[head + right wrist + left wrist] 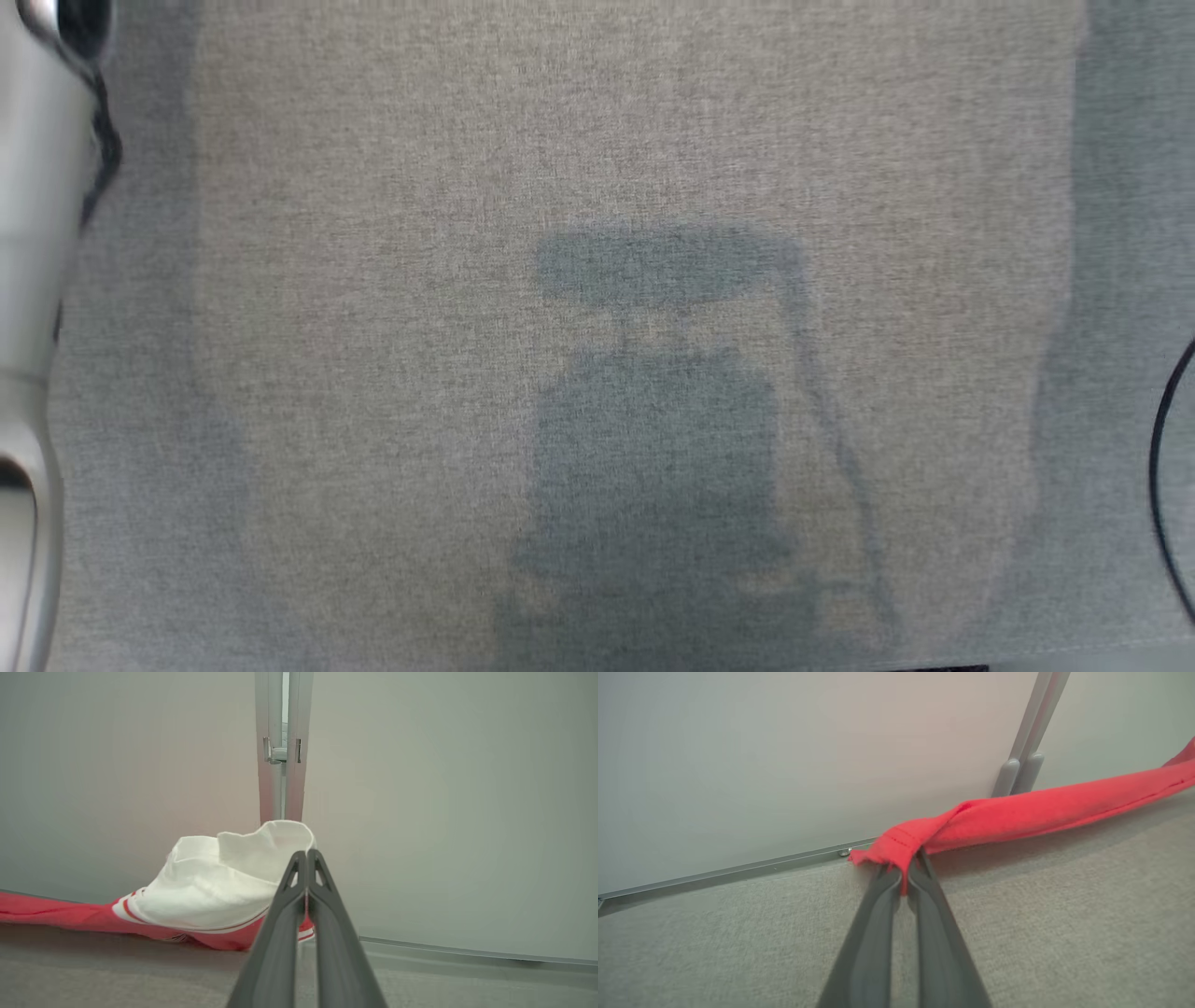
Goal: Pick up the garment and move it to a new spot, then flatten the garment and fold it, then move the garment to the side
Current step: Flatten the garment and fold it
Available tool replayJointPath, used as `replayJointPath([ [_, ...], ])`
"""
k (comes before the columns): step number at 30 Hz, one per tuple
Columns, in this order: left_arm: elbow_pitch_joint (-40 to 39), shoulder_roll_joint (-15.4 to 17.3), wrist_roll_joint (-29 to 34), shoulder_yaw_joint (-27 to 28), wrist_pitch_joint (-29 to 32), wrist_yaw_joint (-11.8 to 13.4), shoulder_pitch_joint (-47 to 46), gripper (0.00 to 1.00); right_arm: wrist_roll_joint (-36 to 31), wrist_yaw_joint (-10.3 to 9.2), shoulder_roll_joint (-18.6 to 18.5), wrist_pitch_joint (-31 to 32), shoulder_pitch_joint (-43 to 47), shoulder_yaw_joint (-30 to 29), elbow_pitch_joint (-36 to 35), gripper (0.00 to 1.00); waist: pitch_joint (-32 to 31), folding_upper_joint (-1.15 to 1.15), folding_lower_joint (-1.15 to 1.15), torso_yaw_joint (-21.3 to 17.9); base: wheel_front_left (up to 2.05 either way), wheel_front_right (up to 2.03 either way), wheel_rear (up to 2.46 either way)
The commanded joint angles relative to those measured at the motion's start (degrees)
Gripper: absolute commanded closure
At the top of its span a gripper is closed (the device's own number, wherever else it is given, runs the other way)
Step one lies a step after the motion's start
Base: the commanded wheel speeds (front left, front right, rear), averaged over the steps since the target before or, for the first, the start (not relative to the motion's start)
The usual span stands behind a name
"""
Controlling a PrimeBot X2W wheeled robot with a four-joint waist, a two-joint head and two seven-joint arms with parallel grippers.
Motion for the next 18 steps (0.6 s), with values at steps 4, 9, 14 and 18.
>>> replayJointPath([
  [4,-6.36,3.06,-4.74,-3.44,2.78,0.11,14.58,1.0,5.47,-0.1,-3.02,1.6,18.67,0.64,-8.83,1.0,-10.29,0.0,0.0,-1.06,0.0,0.0,0.0],
  [9,-15.95,6.81,-8.61,-4.99,7.24,0.9,31.46,1.0,6.69,-0.12,-5.18,9.13,39.32,-0.91,-20.19,1.0,-18.14,0.0,0.0,-1.05,0.0,0.0,0.0],
  [14,-30.23,11.13,-11.95,-5.78,12.38,5.59,47.78,1.0,8.24,-0.11,-4.75,18.19,56.36,-2.97,-34.27,1.0,-23.27,0.0,0.0,-1.48,0.0,0.0,0.0],
  [18,-42.51,14.97,-13.74,-6.4,15.49,10.53,59.43,1.0,8.84,-0.11,-4.53,24.44,67.95,-5.38,-44.51,1.0,-25.48,0.0,0.0,-1.65,0.0,0.0,0.0],
])
